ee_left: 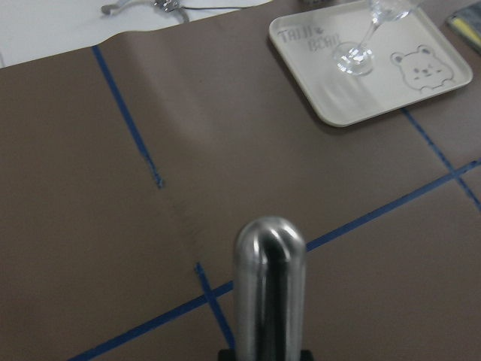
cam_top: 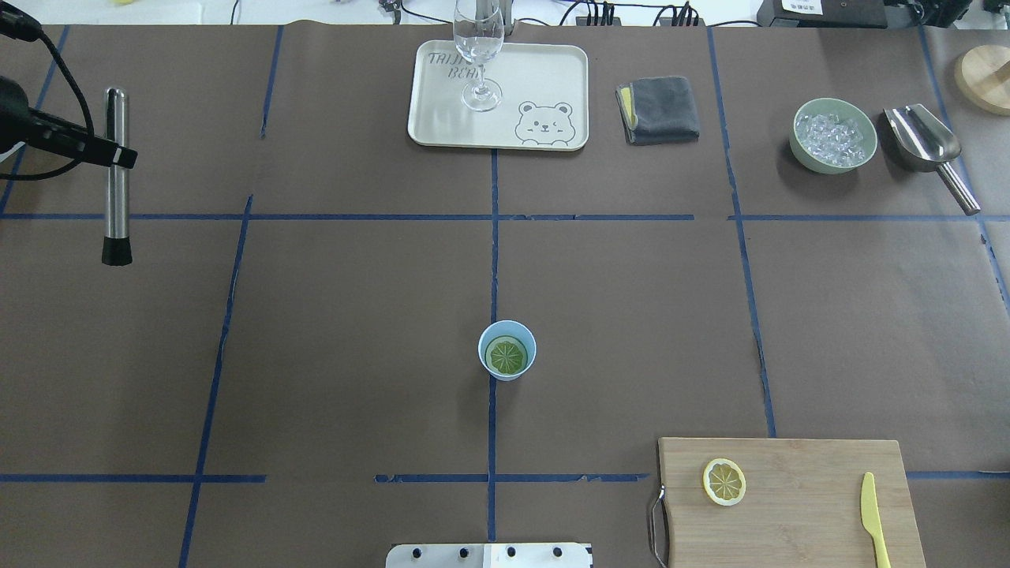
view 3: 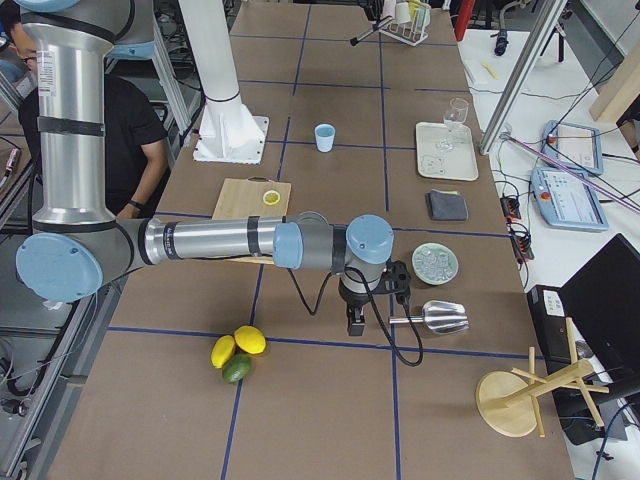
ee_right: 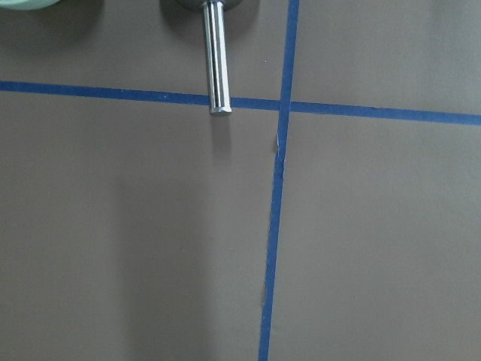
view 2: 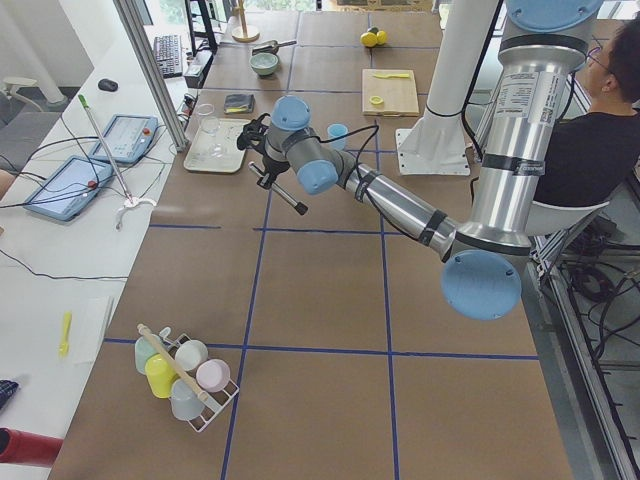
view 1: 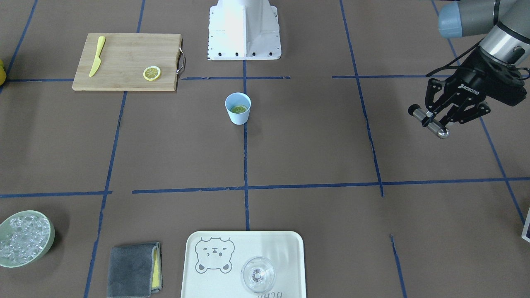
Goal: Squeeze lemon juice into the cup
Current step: 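Carry the muddler with the left gripper back to its spot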
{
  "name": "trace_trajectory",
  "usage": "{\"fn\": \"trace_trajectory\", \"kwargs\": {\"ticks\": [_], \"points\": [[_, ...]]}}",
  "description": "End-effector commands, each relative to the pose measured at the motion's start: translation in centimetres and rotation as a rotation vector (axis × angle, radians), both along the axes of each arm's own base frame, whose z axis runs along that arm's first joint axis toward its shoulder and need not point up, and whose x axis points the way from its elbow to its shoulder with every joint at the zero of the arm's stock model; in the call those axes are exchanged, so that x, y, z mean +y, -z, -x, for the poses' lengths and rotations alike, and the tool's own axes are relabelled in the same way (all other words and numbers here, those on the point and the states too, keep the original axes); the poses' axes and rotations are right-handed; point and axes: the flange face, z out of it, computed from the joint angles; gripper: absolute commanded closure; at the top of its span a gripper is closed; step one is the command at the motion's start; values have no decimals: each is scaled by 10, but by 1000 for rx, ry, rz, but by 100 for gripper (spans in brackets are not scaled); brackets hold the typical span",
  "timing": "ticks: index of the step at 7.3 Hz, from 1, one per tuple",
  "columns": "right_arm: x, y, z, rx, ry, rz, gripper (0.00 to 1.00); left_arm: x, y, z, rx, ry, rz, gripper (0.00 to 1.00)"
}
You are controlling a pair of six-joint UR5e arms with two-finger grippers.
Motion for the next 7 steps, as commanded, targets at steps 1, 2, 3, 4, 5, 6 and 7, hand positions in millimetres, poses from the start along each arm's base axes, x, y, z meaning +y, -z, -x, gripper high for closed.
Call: {"fn": "trace_trajectory", "kwargs": {"ticks": [1, 2, 3, 4, 5, 6, 7], "points": [[-5, -13, 0, -5, -21, -9, 0, -15, -2, 3, -137, -3, 220, 100], [-5, -12, 1, -8, -22, -9, 0, -20, -8, -2, -184, -8, 323, 100], [-5, -12, 1, -10, -21, -10, 0, -27, -31, -8, -230, -15, 423, 100], [-5, -11, 1, -10, -21, -11, 0, -42, -60, -15, -262, -19, 503, 100], [-5, -9, 1, -10, -22, -15, 0, -49, -92, -20, -286, -24, 574, 100], [-5, -8, 1, -10, -22, -16, 0, -49, -109, -22, -297, -28, 602, 100], [-6, -7, 1, -10, -22, -21, 0, -50, -130, -29, -295, -47, 648, 100]]}}
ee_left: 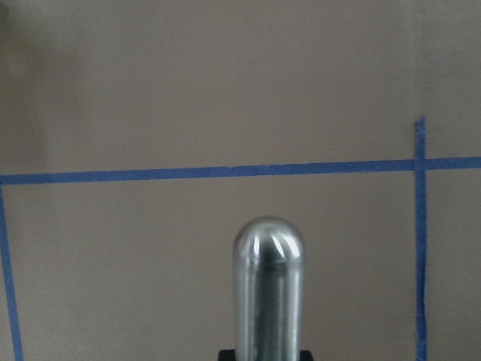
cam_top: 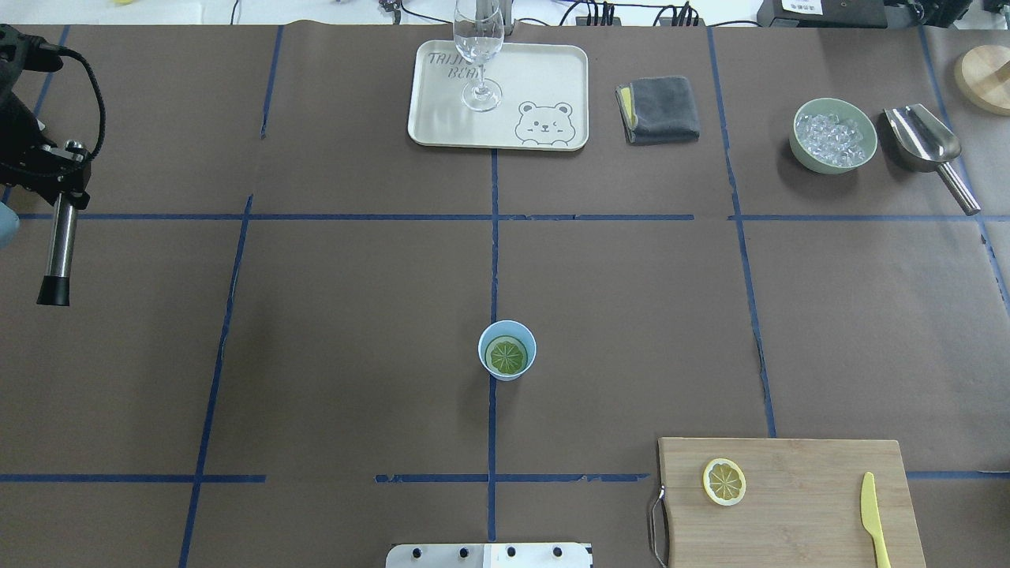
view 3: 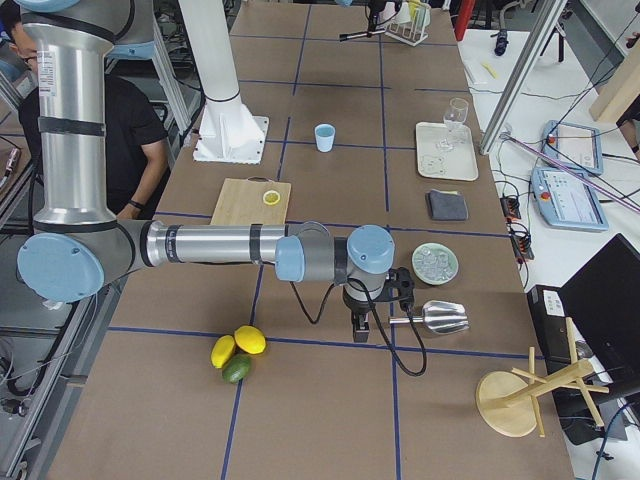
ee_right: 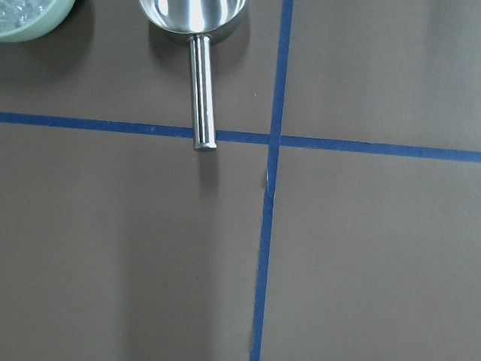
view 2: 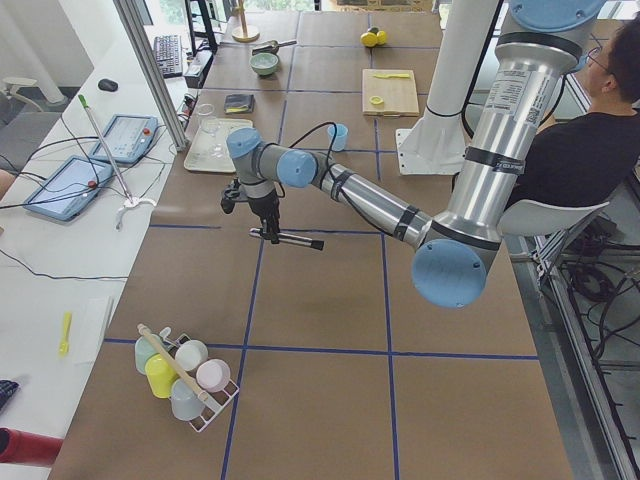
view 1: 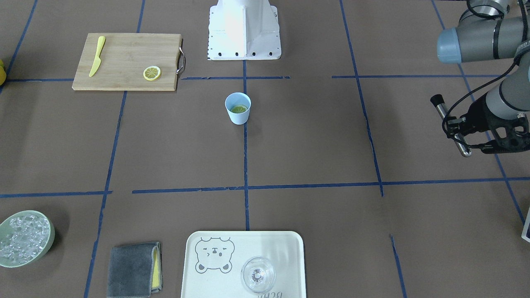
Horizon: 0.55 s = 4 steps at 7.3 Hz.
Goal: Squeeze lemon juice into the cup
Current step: 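Carry the muddler with the left gripper back to its spot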
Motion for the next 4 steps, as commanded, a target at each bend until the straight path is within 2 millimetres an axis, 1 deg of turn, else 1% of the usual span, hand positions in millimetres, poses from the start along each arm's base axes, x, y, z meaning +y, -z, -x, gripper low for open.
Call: {"fn": "trace_trajectory", "kwargs": {"ticks": [1, 2, 3, 4], "points": [[-1, 3, 0, 0, 0, -6, 0, 8, -43, -35, -3, -58, 99, 100], [-2, 3, -1, 0, -3, -7, 0, 12, -64, -55, -11, -90, 112, 100], [-2, 3, -1, 0, -3, -8, 0, 8, -87, -61, -6, -96, 101, 100], [-3, 4, -2, 0, -5, -9, 0, 5, -101, -66, -1, -101, 90, 100]]}}
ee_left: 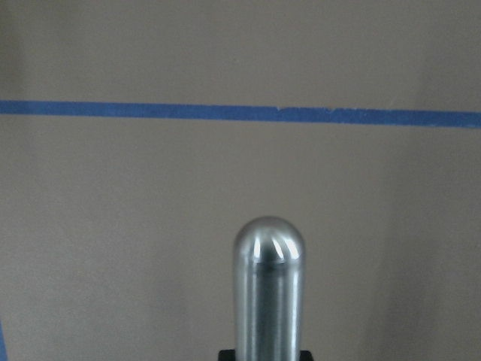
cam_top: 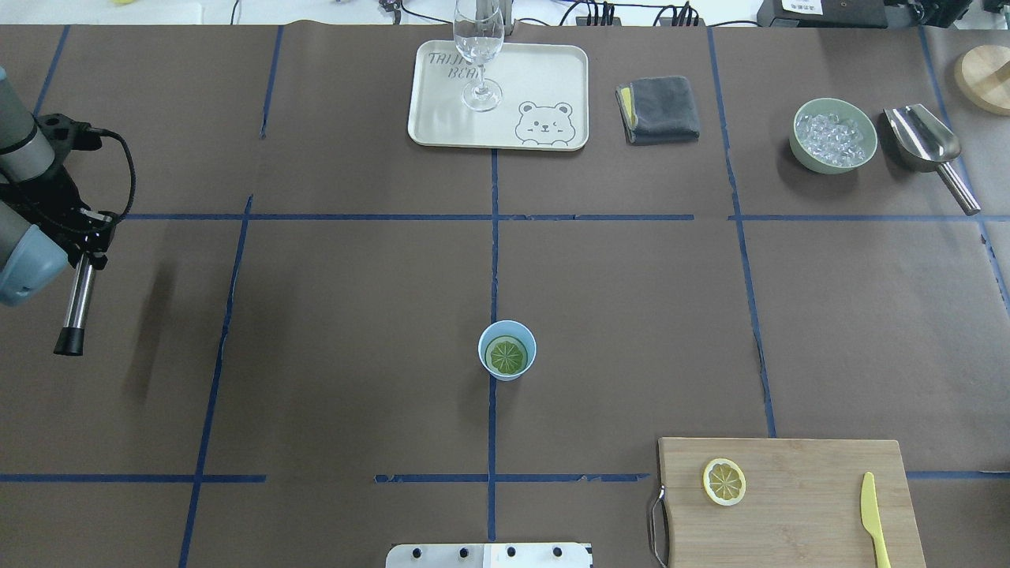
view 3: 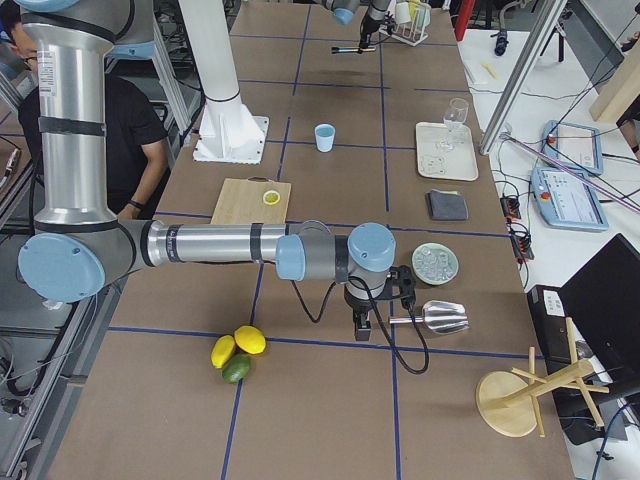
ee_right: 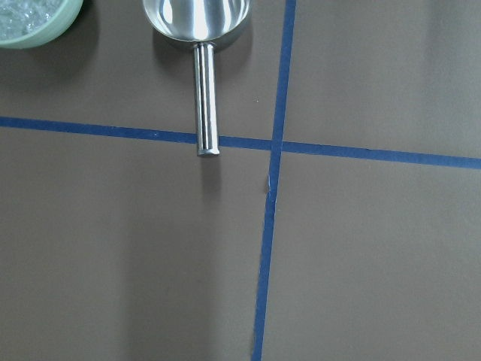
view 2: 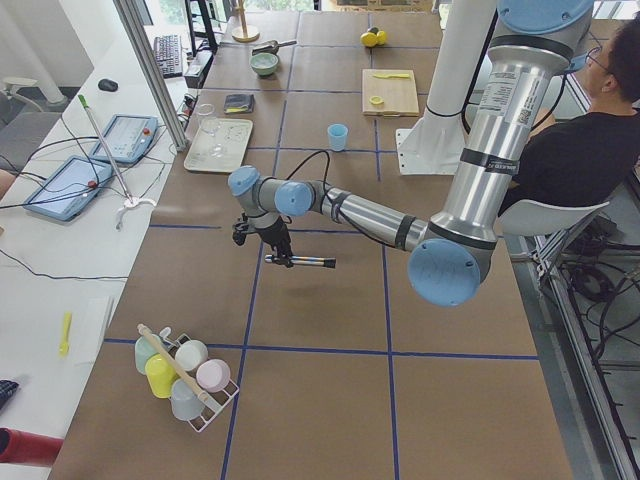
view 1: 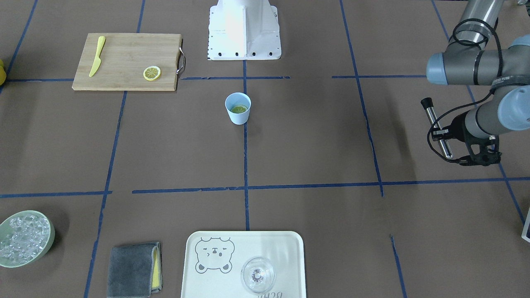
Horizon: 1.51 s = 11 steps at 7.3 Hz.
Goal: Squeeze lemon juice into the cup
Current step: 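Lower the muddler onto the table and open the left gripper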
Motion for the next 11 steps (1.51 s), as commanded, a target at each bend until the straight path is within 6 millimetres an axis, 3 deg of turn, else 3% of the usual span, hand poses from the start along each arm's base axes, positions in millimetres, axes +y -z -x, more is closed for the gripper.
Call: {"fn": "trace_trajectory", "kwargs": {"ticks": [1, 2, 3, 4, 6, 7, 8, 9, 10, 11], "points": [[-3, 4, -1, 0, -4, -7, 0, 1, -25, -14, 5, -20, -9, 100], [-3, 3, -1, 0, -4, -5, 0, 5, -31, -12, 1, -22, 0, 97], [-3, 3, -1, 0, -4, -5, 0, 5, -32, -12, 2, -23, -5, 20], [-4, 4, -1, 1, -3, -8, 0, 5, -31, -12, 4, -23, -9, 0], [-11, 11, -2, 6, 0, -28, 0, 1, -13, -16, 18, -16, -30, 0], [-11, 13, -1, 7, 0, -31, 0, -5, 26, -17, 56, -13, -96, 0], [-10, 14, -1, 7, 2, -35, 0, -28, 58, 0, 82, 27, -147, 0], [-11, 13, -1, 7, -2, -29, 0, -50, 75, 35, 106, 84, -225, 0], [-11, 11, -1, 6, -1, -26, 0, -64, 88, 88, 130, 150, -323, 0], [-9, 5, -2, 6, 2, -24, 0, -70, 82, 132, 127, 118, -408, 0]]}}
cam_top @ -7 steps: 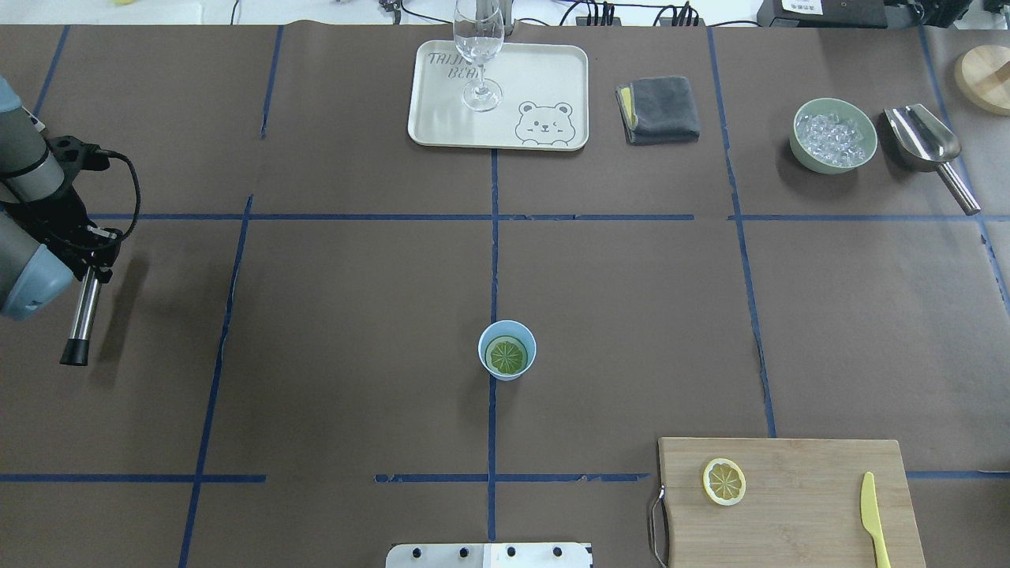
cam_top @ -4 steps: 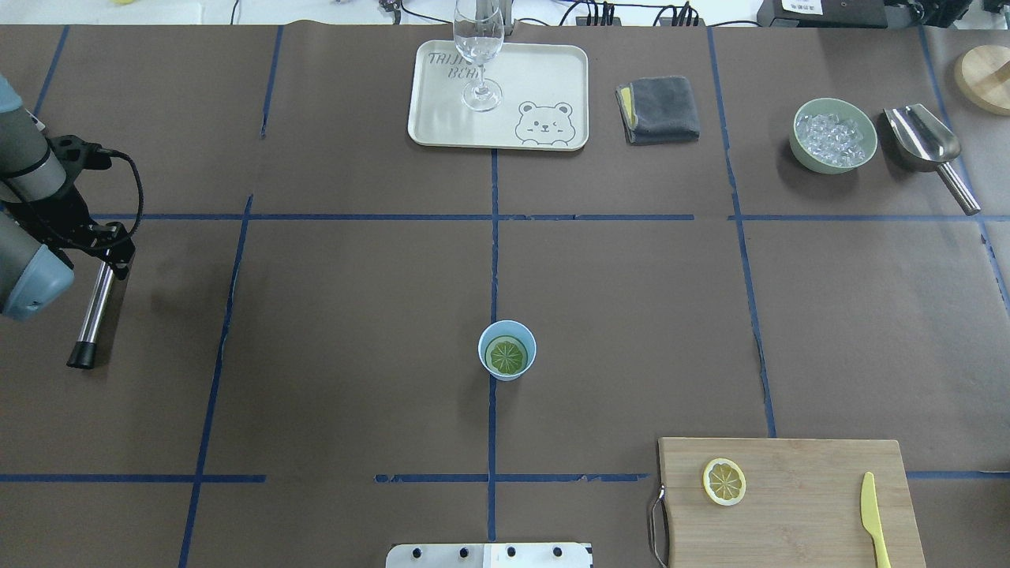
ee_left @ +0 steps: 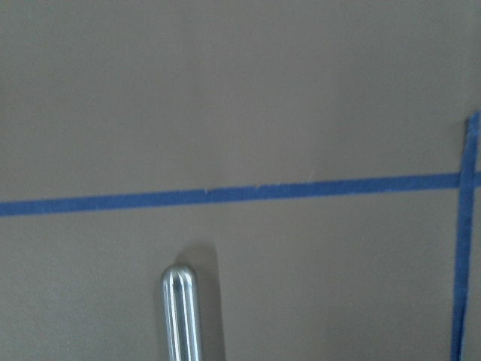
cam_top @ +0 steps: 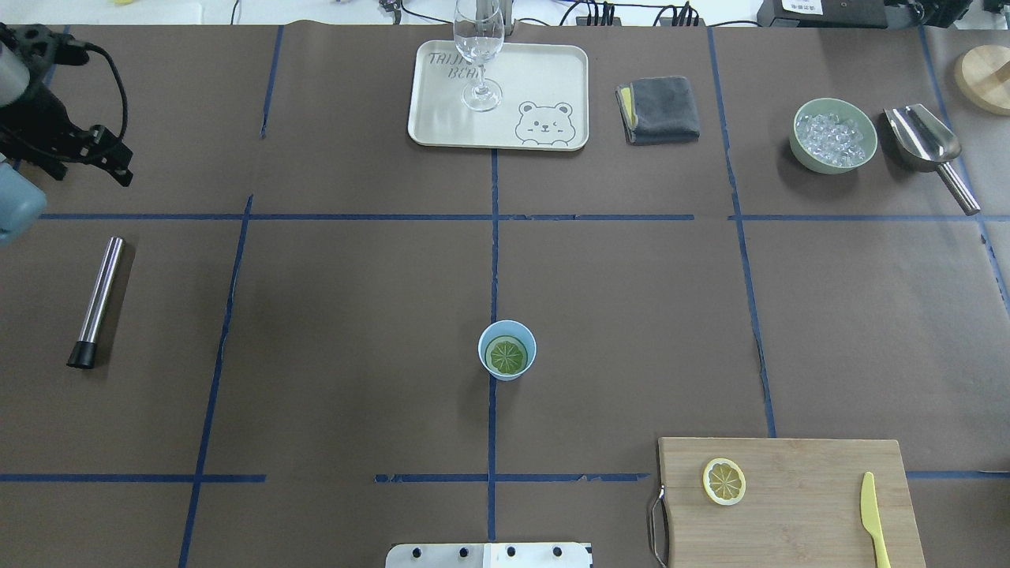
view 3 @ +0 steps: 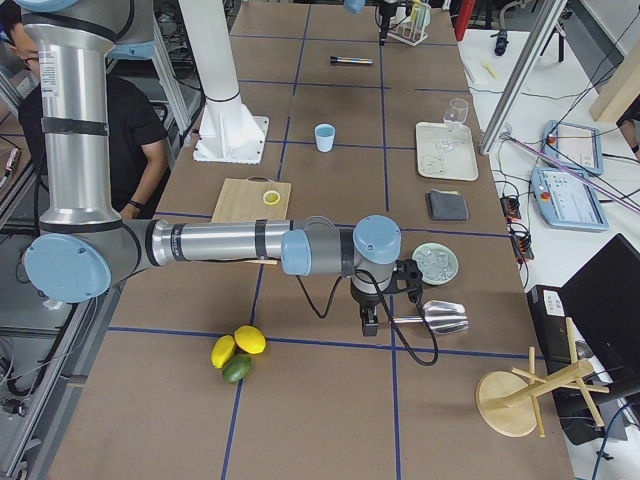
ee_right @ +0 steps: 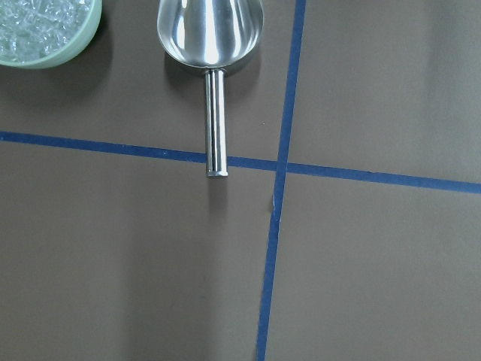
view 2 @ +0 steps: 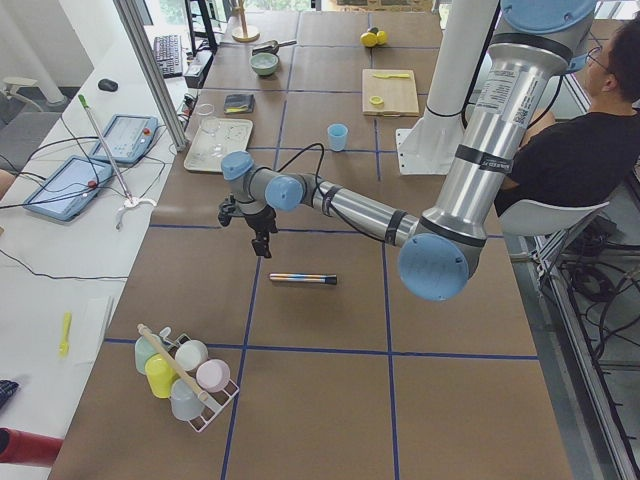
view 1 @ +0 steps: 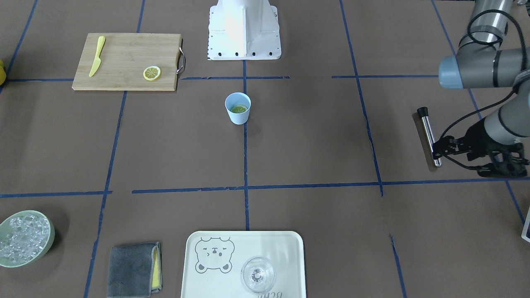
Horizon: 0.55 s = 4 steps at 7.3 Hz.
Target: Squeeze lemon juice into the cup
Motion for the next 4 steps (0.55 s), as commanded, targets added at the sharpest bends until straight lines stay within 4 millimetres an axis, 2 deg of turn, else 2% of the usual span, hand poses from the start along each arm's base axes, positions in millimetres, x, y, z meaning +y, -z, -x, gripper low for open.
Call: {"fn": "trace_trajectory", "kwargs": {"ticks": [1, 2, 3, 4], "points": [[5, -14, -1, 1, 3, -4, 0, -2, -27, 97, -20, -27, -154, 0], [9, -22, -1, -3, -4, -13, 0, 19, -67, 146, -28, 13, -124, 0], [9, -22, -1, -4, -4, -13, 0, 37, -93, 189, -40, 60, -100, 0], [8, -20, 0, -7, -5, -17, 0, 62, -126, 216, -44, 5, -130, 0]]}}
